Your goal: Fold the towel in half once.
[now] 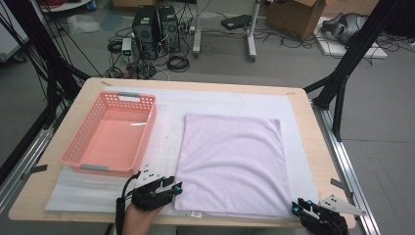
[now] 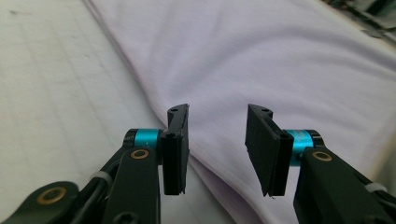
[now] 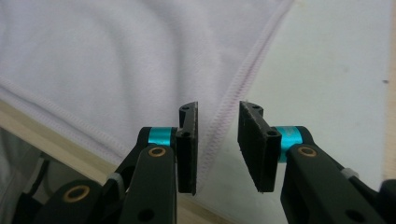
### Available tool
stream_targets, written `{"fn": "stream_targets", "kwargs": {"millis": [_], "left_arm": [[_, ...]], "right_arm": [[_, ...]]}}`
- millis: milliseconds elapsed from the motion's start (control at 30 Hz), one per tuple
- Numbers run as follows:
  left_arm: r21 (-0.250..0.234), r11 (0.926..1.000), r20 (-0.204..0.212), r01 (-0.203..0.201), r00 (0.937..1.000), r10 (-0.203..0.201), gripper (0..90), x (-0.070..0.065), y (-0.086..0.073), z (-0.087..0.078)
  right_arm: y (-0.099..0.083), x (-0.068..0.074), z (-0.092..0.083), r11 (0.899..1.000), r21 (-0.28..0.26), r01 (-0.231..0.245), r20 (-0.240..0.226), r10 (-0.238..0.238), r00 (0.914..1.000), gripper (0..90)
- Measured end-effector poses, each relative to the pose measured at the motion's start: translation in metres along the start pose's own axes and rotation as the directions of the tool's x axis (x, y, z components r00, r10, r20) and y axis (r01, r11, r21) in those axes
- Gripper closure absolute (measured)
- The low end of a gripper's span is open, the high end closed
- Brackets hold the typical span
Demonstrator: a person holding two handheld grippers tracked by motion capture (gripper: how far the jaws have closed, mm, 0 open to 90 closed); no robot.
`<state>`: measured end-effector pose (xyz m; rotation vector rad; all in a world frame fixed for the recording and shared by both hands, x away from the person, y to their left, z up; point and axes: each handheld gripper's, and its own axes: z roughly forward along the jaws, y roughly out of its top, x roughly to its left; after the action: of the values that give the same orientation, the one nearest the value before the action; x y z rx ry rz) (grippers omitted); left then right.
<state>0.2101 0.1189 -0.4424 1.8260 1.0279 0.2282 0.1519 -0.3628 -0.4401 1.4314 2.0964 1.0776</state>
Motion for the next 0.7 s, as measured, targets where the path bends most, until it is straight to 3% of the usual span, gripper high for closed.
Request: {"fn": "stream_targets", "kwargs": {"millis": [167,233,333,400,467,500,567,700], "left_arm": [[0.064,0.9979,0.027,-0.01,0.9996,0.009,63.1,-0.008,-0.016,0.001],[0.051,0.9982,0.013,-0.034,0.9994,0.033,70.8,-0.011,-0.022,0.001],[0.056,0.9969,-0.015,-0.055,0.9983,0.056,83.7,-0.014,-0.022,0.0],[0.048,0.9968,-0.018,-0.065,0.9977,0.066,85.2,-0.016,-0.022,-0.001],[0.037,0.9976,-0.01,-0.058,0.9983,0.058,85.1,-0.016,-0.023,-0.004],[0.033,0.9979,-0.004,-0.056,0.9984,0.056,84.9,-0.016,-0.022,-0.006],[0.021,0.9985,-0.001,-0.051,0.9987,0.051,84.4,-0.015,-0.022,-0.011],[0.011,0.9987,0.001,-0.05,0.9988,0.05,84.8,-0.015,-0.022,-0.015]], "right_arm": [[0.002,0.006,0.004,1.0,0.002,0.029,-0.031,-0.029,0.9991,68.5],[0.003,0.008,0.003,0.999,-0.013,0.039,-0.015,-0.039,0.9991,68.4],[0.006,0.007,-0.007,0.998,-0.064,0.0,-0.038,-0.002,0.9993,67.8],[0.006,0.009,-0.005,0.999,-0.035,-0.004,-0.055,0.002,0.9985,67.3],[0.003,0.012,0.004,0.999,0.022,0.037,-0.028,-0.036,0.9989,69.3],[0.001,0.012,0.008,0.997,0.05,0.052,-0.025,-0.051,0.9984,75.1],[0.0,0.014,0.01,0.996,0.055,0.077,-0.03,-0.075,0.9967,84.7],[0.002,0.018,0.003,0.993,0.049,0.108,-0.02,-0.107,0.994,86.0]]}}
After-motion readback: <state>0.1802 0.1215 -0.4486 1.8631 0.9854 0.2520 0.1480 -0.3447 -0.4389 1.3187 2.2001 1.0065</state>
